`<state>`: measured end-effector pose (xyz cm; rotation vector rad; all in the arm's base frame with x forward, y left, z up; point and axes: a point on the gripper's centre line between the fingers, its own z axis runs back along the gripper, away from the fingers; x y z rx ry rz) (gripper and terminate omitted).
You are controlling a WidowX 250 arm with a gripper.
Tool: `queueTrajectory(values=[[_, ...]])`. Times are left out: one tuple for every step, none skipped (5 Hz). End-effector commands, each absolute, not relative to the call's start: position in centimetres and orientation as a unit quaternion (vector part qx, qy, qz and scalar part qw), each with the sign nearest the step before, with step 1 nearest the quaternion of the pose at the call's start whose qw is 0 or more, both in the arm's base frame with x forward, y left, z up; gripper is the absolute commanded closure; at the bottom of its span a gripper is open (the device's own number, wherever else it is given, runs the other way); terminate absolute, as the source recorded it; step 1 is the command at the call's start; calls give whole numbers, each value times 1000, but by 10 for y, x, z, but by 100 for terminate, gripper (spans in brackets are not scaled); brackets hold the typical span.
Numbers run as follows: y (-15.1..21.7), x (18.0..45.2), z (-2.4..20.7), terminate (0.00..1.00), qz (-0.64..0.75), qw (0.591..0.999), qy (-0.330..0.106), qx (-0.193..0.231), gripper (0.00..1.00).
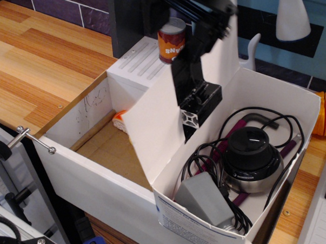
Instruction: Open white1fbox flap
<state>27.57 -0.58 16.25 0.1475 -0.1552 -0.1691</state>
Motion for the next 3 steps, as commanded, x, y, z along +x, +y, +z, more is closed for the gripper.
queueTrajectory(values=[[37, 278, 163, 0, -82, 988, -117, 53, 0], [47, 281, 156, 0, -93, 985, -137, 56, 0], [48, 280, 139, 0, -103, 979, -169, 51, 0]])
